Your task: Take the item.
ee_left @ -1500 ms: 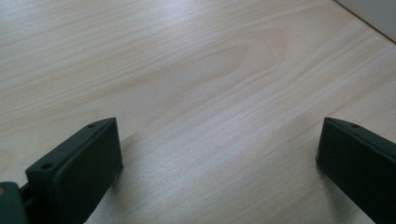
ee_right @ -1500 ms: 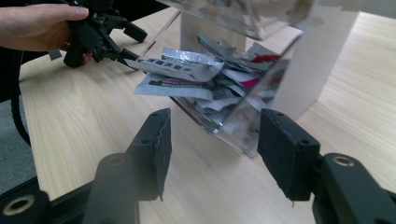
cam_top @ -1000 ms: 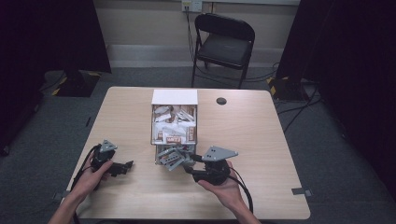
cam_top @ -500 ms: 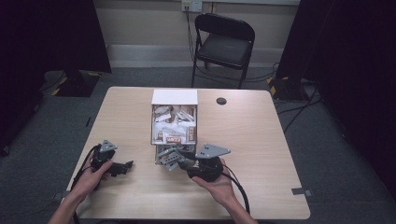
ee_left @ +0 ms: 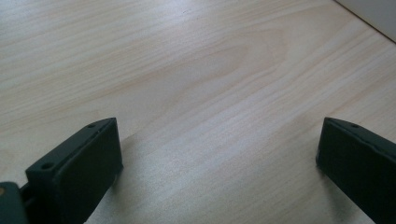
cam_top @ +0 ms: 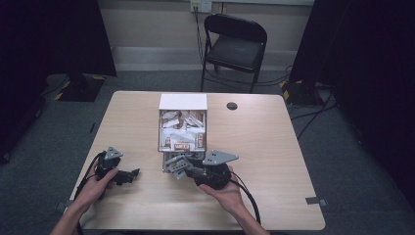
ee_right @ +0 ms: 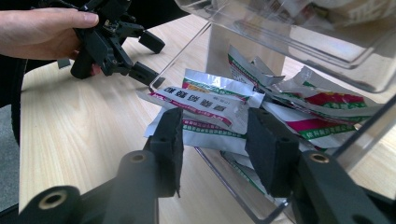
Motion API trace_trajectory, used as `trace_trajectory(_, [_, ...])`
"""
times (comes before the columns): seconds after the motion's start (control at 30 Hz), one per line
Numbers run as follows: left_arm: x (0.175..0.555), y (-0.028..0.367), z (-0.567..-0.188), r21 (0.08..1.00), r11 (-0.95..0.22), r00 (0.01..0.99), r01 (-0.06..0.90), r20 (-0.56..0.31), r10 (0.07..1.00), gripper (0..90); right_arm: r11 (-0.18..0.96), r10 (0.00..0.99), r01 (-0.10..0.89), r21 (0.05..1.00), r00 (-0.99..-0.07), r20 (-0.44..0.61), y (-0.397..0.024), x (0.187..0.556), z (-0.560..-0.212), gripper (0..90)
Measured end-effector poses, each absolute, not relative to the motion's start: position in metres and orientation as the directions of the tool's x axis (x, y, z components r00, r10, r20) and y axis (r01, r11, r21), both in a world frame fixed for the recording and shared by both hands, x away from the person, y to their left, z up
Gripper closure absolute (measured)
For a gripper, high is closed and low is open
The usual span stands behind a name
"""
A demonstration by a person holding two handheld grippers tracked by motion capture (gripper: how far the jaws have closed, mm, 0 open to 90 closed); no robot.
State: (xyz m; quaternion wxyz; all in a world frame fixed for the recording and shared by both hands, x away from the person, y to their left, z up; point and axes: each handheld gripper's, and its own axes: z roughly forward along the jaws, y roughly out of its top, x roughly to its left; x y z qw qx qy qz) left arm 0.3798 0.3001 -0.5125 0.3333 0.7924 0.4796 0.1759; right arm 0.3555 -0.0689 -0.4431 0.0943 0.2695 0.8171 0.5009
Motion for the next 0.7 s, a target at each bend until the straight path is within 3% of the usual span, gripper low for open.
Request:
trace_trajectory(0.37, [0.3798, 0.3002, -0.5124, 0.697, -0.318, 0.478, 0.643, -0.04, 0.878, 0.0, 0.362, 0.527, 0.326, 0.873, -0.844, 0.097, -0.0686, 0.3576, -0.4454, 80.5])
trace_trajectory(0.7, [0.3798, 0.3001, -0.5125, 0.697, -0.318, 0.478, 0.643, -0.041, 0.877, 0.0, 0.328, 0.508, 0.316, 0.891, -0.854, 0.116, -0.0663, 0.3507, -0.4395, 74.3])
